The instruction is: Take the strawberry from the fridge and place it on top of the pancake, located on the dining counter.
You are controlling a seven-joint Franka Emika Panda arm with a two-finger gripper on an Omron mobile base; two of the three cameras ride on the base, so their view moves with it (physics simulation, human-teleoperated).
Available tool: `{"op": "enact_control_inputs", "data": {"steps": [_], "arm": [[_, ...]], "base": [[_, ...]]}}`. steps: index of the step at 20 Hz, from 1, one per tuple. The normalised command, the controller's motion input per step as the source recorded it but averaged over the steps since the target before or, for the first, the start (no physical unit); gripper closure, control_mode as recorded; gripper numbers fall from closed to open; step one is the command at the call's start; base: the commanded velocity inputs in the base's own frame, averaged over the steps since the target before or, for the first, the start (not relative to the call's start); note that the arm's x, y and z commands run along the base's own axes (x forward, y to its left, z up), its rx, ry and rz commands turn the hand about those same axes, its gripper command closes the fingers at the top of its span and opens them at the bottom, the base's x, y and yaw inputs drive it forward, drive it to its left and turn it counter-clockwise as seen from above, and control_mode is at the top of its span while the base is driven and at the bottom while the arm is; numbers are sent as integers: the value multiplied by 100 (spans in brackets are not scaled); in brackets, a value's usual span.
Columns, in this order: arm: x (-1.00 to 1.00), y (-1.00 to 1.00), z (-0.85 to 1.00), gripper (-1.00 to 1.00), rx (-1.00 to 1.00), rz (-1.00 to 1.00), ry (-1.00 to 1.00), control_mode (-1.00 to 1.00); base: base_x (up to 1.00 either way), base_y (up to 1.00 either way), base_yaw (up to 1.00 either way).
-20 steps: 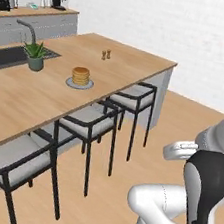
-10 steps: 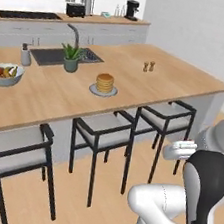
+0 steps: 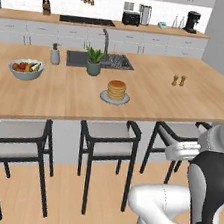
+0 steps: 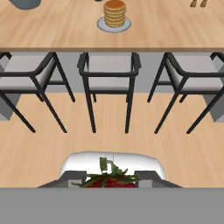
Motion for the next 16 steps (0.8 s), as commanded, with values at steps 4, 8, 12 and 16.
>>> {"op": "enact_control_inputs", "data": {"steps": [4,8,12,16], "arm": [[0,0,0,100,0,0,0,100],[0,0,0,100,0,0,0,100],[0,0,0,100,0,0,0,100],[0,0,0,100,0,0,0,100]], "base": [[63,-32,35],[75,-27,8],[64,-5,-17],[18,0,-13]]}}
